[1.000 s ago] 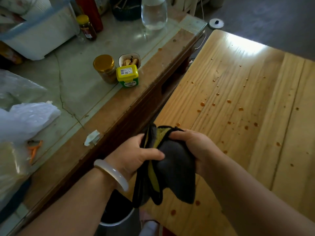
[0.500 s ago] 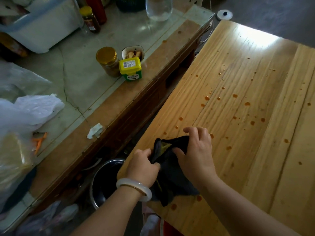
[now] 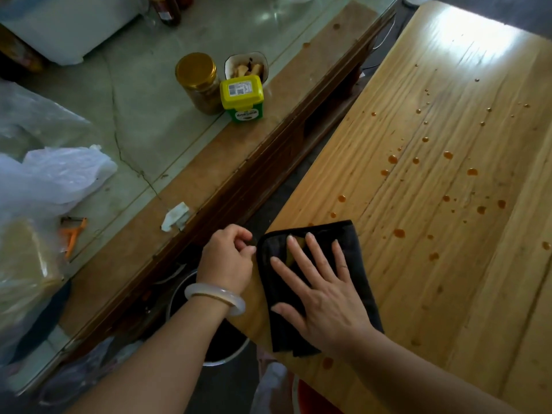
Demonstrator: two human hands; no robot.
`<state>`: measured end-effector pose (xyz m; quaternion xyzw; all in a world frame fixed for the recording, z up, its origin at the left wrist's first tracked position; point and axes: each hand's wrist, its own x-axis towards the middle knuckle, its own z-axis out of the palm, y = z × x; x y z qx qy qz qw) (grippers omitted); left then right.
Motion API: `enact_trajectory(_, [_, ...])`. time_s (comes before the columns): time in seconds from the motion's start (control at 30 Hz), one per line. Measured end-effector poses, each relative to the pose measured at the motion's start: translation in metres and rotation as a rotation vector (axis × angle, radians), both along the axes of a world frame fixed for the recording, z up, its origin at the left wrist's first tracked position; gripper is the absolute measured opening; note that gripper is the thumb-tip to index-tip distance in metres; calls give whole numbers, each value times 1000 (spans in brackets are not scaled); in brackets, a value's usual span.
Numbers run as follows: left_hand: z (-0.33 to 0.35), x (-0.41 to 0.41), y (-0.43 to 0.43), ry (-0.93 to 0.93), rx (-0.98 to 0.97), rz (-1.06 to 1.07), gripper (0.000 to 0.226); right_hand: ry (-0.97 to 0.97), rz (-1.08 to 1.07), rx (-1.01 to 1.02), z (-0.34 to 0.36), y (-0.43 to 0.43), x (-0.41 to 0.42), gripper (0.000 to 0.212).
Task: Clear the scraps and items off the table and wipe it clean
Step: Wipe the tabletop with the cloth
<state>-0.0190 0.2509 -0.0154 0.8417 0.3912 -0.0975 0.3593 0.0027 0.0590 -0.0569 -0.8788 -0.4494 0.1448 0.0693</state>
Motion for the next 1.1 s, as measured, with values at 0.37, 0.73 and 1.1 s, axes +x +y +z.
enact_trajectory(0.37, [-13, 7, 8, 55, -311, 227, 5, -36, -212, 7, -5, 17, 39, 57])
enact_trajectory(0.73, [-14, 9, 4, 20, -306, 308, 7, 71, 199, 130, -2, -19, -8, 40])
enact_trajectory(1.1, [-47, -6, -21, -132, 82, -23, 24, 33, 428, 122, -4, -26, 11, 45])
